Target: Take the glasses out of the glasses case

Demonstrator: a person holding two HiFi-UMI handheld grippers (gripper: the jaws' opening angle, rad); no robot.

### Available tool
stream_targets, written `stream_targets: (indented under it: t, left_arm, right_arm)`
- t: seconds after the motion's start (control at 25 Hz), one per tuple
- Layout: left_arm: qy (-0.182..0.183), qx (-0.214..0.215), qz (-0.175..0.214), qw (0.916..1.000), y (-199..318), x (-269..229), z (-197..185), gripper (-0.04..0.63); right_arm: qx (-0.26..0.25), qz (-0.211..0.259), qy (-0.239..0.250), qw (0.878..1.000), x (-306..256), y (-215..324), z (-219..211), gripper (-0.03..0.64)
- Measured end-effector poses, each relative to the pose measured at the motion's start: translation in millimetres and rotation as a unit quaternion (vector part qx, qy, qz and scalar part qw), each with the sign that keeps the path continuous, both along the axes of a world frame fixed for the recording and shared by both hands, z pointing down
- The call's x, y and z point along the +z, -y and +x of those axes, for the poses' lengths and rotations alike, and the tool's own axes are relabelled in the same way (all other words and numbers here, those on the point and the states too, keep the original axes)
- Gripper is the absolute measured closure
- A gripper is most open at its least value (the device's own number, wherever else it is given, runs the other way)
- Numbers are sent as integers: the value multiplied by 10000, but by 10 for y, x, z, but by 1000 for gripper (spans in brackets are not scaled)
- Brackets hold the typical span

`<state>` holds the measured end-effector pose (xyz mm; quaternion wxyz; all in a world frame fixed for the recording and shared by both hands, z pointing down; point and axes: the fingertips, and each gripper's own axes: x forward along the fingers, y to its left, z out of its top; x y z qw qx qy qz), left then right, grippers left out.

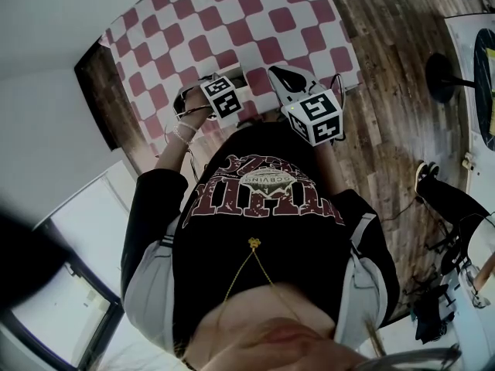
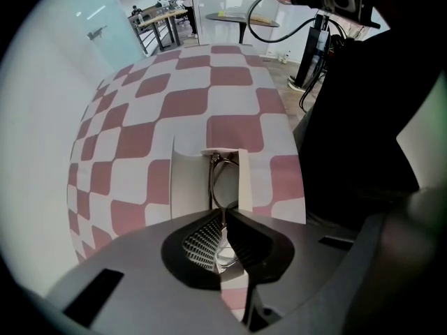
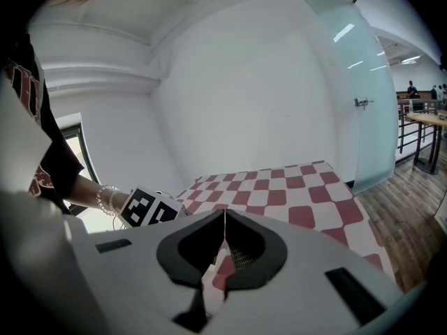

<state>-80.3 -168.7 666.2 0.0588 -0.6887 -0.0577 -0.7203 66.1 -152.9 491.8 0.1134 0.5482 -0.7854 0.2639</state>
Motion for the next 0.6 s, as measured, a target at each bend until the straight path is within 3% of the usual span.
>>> stream_targets:
  t: [0.6]
  left_arm:
    - [12,-28,134,9999,65,-43,-44,568]
  right_arm:
    - [-37,-23,-15,10000,6,-19,-26,597]
